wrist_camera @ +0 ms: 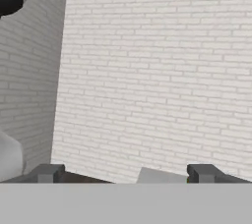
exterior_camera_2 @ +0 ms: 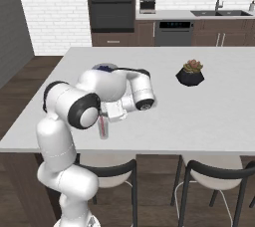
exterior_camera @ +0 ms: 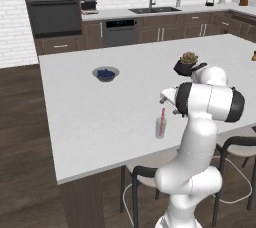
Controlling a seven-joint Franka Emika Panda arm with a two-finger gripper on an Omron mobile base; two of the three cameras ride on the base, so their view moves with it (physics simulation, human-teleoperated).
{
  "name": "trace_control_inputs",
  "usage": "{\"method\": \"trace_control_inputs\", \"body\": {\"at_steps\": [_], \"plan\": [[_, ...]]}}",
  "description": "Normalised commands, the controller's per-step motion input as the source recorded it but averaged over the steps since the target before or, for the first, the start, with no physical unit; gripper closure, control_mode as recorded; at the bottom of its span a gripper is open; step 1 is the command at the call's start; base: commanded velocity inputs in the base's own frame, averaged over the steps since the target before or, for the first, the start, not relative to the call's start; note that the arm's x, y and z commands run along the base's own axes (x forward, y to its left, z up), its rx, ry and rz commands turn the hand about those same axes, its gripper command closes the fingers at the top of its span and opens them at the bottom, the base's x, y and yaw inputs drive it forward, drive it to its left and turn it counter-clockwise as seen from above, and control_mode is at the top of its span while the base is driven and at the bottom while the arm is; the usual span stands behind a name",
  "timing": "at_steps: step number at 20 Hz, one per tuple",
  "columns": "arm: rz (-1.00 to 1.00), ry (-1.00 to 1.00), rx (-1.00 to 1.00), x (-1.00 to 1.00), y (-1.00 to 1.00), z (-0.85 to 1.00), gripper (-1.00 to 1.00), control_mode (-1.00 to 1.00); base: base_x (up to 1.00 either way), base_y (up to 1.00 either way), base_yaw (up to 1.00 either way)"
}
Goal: Take a straw from the drawer in front and place it inside the glass cup on the dining counter.
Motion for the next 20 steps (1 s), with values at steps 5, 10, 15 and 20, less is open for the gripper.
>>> {"method": "trace_control_inputs", "body": {"at_steps": [5, 10, 15, 20], "plan": [[0.00, -0.11, 0.00, -0.10, 0.00, 0.74, -1.00, -1.00, 0.00, 0.00, 0.00], [0.00, -0.12, 0.00, -0.23, 0.00, 0.75, -1.00, -1.00, 0.00, 0.00, 0.00], [0.00, -0.09, 0.00, -0.28, 0.00, 0.79, -1.00, -1.00, 0.00, 0.00, 0.00], [0.00, -0.04, 0.00, -0.26, 0.01, 0.47, -1.00, -1.00, 0.00, 0.00, 0.00]]}}
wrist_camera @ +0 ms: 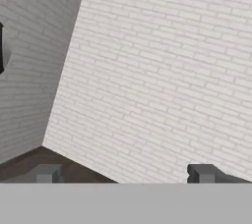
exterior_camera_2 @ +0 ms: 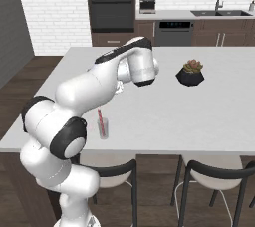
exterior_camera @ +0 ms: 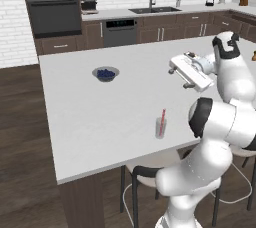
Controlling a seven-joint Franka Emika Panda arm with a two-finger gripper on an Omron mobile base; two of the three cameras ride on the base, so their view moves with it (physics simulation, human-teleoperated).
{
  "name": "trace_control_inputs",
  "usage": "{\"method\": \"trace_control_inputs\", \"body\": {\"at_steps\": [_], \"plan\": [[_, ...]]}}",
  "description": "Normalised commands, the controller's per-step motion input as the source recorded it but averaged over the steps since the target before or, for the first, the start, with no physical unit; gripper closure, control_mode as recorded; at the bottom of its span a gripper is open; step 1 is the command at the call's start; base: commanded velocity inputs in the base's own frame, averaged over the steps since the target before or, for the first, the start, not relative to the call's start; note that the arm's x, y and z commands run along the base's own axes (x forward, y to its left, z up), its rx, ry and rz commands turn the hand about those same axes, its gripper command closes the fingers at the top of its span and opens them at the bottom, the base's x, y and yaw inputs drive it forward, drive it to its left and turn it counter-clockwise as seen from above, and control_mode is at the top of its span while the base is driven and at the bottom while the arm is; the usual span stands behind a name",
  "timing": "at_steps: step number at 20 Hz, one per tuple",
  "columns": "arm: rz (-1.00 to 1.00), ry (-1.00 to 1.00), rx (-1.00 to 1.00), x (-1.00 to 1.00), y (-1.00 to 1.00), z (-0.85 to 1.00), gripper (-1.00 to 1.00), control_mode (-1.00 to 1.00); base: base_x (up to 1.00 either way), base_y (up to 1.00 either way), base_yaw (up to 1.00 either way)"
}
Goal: Take a straw from the drawer in front and place it inside the glass cup on the dining counter.
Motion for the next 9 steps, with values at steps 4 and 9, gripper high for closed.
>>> {"method": "trace_control_inputs", "body": {"at_steps": [4, 9], "plan": [[0.00, 0.00, -0.05, -0.07, 0.25, -0.03, -1.00, -1.00, 0.00, 0.00, 0.00], [0.00, 0.00, -0.09, -0.02, 0.33, -0.09, -1.00, -1.00, 0.00, 0.00, 0.00]]}}
